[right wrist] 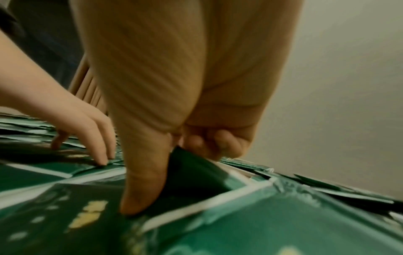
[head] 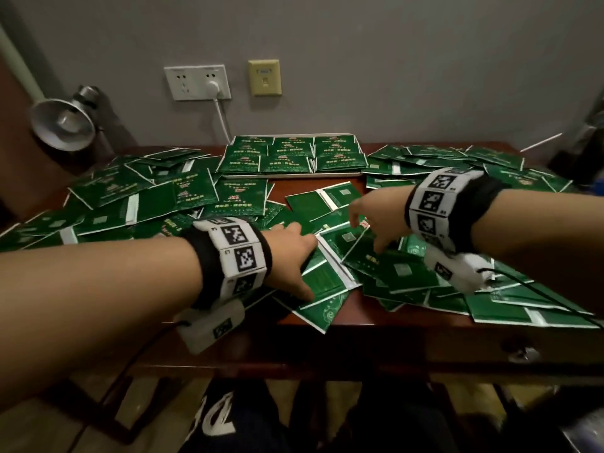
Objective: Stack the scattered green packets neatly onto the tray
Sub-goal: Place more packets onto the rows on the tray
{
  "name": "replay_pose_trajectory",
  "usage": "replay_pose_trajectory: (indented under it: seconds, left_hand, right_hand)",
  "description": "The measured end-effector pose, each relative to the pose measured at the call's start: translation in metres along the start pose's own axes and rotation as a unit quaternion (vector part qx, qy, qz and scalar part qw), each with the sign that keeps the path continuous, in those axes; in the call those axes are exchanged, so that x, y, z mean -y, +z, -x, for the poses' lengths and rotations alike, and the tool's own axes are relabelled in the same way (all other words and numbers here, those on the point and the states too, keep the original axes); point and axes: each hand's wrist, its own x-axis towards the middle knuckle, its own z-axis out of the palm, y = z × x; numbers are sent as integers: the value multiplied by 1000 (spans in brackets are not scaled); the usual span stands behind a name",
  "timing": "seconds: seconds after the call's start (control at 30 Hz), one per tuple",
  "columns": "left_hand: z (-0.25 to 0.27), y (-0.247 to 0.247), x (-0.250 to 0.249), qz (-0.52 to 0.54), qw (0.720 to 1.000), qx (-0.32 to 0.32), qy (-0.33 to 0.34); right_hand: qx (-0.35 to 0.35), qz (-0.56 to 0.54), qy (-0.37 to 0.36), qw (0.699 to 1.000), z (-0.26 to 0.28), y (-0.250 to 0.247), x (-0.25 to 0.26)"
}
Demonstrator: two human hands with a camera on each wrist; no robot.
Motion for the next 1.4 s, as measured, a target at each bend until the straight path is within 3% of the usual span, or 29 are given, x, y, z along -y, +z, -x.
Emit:
replay_pose_trajectory:
  seconds: [0.1, 0.23, 0.47, 0.7, 0.87, 0.97, 1.07, 1.1, 1.17, 1.23, 1.33, 1.4]
  left_hand:
    - [5, 5, 8, 39, 998, -34, -24]
    - [6, 14, 19, 30, 996, -56, -63]
    - [0, 18, 13, -6, 995, -63, -80]
    - [-4, 20, 12, -16, 994, -92, -64]
    - [-4, 14, 9, 7, 991, -99, -89]
    - [-3, -1, 9, 32, 984, -151, -89]
    - [2, -24, 23, 199, 937, -274, -90]
    - [2, -31, 31, 283, 902, -312, -93]
    - [5, -41, 48, 459, 801, -372, -97]
    - [5, -44, 64, 554, 721, -395, -133]
    - [2, -30, 92, 583, 686, -382, -209]
    - [0, -16, 109, 537, 705, -384, -259]
  right_hand:
    - [-41, -21, -7, 999, -2, 0, -8]
    - [-16, -52, -30, 998, -2, -5, -15]
    - [73, 104, -22, 992, -5, -3, -13]
    - [61, 103, -1, 993, -11, 12, -19]
    - [54, 89, -29, 994, -14, 12, -23]
    - [8, 27, -25, 999, -14, 7, -22]
    - [-99, -70, -1, 993, -15, -8, -21]
    - [-135, -112, 11, 984, -17, -15, -21]
    - [-181, -207, 38, 961, -20, -29, -21]
    - [-185, -284, 57, 939, -25, -39, -23]
    - [-159, -363, 72, 915, -30, -41, -18]
    - [-157, -367, 65, 915, -31, -35, -14]
